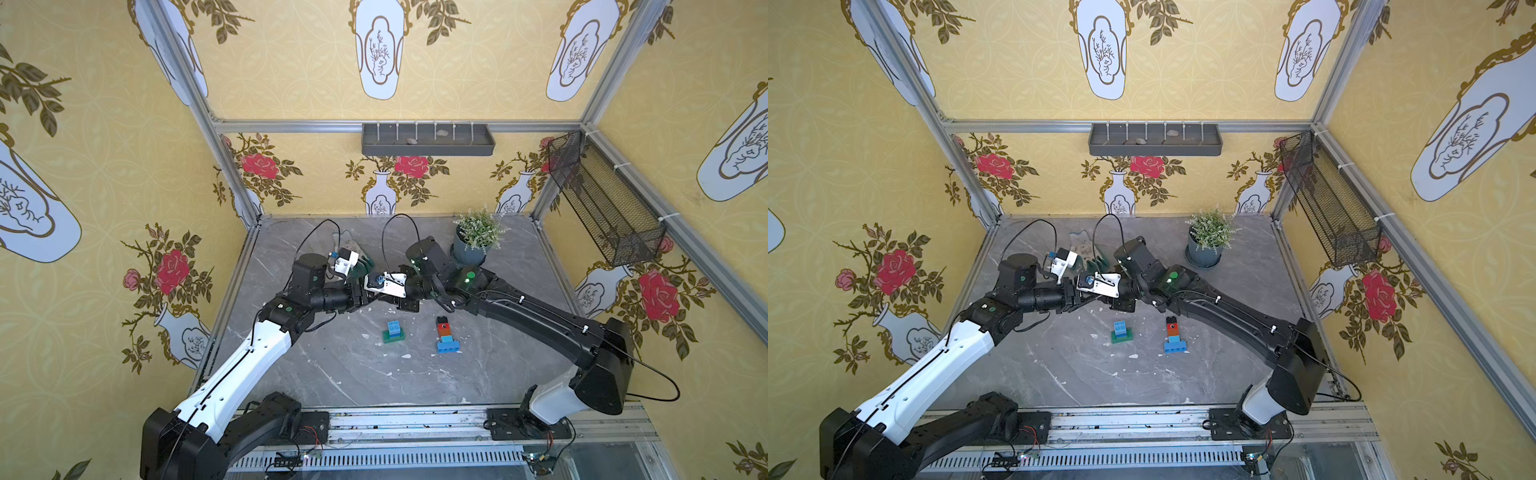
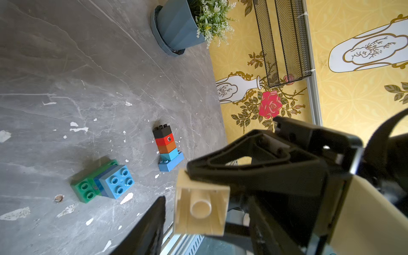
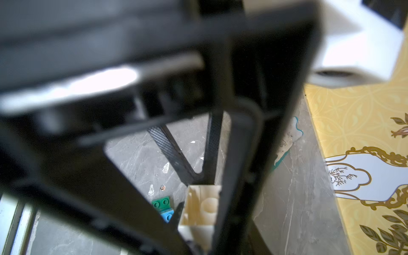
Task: Assemble the number 1 with lego
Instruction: Pick up the lego brick from the center of the board, then assemble the lego brick with the lego brick.
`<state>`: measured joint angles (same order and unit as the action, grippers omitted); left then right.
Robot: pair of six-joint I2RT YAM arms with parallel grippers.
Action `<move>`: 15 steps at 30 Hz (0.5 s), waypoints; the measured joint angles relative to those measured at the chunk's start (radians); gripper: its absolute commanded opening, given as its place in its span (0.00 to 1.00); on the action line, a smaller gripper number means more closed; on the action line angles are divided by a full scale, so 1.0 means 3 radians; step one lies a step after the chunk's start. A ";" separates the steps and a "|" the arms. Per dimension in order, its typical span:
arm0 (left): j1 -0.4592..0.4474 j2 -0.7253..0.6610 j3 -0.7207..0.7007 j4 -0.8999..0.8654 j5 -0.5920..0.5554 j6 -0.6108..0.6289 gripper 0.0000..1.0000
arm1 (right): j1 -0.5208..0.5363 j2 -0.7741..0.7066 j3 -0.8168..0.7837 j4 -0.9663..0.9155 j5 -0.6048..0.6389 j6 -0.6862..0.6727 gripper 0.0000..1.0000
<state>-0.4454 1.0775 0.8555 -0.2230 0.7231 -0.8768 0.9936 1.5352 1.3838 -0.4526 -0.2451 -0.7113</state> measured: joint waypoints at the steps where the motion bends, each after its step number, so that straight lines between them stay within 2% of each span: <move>1: 0.0000 0.0011 0.0000 0.0001 -0.0009 -0.0011 0.61 | 0.0009 0.0000 0.0000 0.0000 0.0000 0.0000 0.25; 11: 0.0000 0.0072 0.0000 0.0017 -0.0031 -0.0050 0.41 | 0.0025 0.0003 -0.0010 0.0011 0.0013 0.0001 0.27; 13: 0.0000 0.0074 0.0000 0.0017 -0.0029 -0.0050 0.38 | 0.0028 0.0006 -0.0010 0.0011 0.0013 0.0004 0.33; 15: 0.0000 0.0074 0.0000 0.0017 -0.0028 -0.0032 0.36 | 0.0028 0.0006 -0.0010 0.0008 0.0008 0.0017 0.46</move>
<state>-0.4454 1.0996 0.8555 -0.2180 0.7147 -0.8864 1.0019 1.5372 1.3808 -0.4503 -0.2428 -0.7063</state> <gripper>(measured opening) 0.378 0.349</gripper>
